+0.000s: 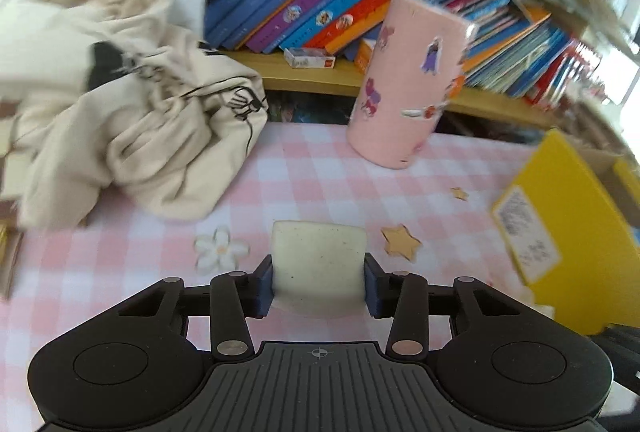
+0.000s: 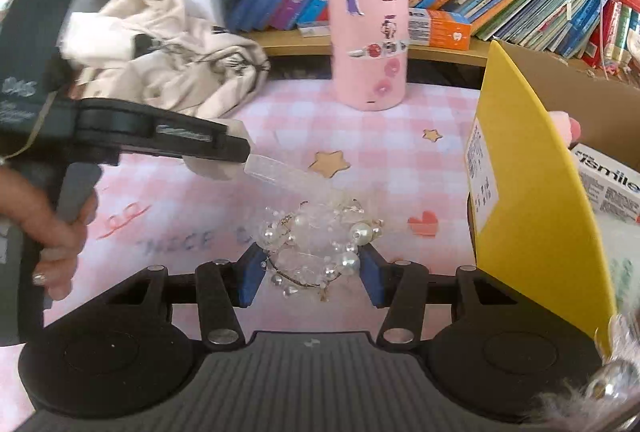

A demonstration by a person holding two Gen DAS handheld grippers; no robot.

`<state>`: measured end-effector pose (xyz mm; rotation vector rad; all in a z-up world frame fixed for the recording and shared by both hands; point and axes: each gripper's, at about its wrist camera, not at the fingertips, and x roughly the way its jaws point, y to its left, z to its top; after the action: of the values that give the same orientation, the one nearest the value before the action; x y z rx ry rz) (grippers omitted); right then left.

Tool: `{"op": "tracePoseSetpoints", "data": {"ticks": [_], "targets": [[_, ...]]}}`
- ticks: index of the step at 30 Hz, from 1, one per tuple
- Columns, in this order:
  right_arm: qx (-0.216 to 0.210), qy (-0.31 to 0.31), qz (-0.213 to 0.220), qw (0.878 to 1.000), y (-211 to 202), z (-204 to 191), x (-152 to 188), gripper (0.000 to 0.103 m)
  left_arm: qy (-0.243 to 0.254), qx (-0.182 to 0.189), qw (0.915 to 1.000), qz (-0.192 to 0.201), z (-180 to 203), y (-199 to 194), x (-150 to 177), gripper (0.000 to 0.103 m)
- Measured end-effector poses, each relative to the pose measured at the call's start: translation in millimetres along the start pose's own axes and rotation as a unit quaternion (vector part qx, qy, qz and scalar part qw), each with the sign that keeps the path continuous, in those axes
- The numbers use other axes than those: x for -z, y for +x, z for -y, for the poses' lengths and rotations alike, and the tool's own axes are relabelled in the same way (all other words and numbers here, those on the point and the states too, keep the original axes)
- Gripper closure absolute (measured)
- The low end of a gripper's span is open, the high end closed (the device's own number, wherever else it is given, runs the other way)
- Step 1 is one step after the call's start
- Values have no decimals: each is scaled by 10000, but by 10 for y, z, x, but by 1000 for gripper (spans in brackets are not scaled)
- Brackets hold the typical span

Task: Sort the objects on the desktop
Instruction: 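Carry the bracelet and sponge over the yellow box with both tools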

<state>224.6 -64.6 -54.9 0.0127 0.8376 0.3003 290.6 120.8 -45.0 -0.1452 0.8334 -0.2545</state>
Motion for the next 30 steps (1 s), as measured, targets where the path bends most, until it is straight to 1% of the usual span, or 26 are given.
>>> {"op": "tracePoseSetpoints", "data": {"ticks": [5, 9, 13, 17, 25, 30], "targets": [[-166, -46, -183, 9997, -217, -3, 137, 55, -157, 239, 9996, 77, -30, -459, 239, 62], [-270, 45, -413, 9988, -376, 41, 269, 55, -224, 408, 9989, 75, -22, -714, 406, 62], [-238, 63, -539, 9982, -562, 94, 412, 55, -203, 564, 9982, 42, 36, -904, 557, 62], [-98, 139, -590, 9981, -729, 151, 549, 55, -209, 751, 9970, 5, 117, -1021, 665, 62], [252, 266, -508, 9980, -1117, 252, 801, 55, 66, 1199, 9927, -80, 396, -1176, 807, 62], [545, 486, -406, 9965, -1345, 366, 909, 54, 235, 1416, 9896, -138, 543, -1225, 869, 62]]}}
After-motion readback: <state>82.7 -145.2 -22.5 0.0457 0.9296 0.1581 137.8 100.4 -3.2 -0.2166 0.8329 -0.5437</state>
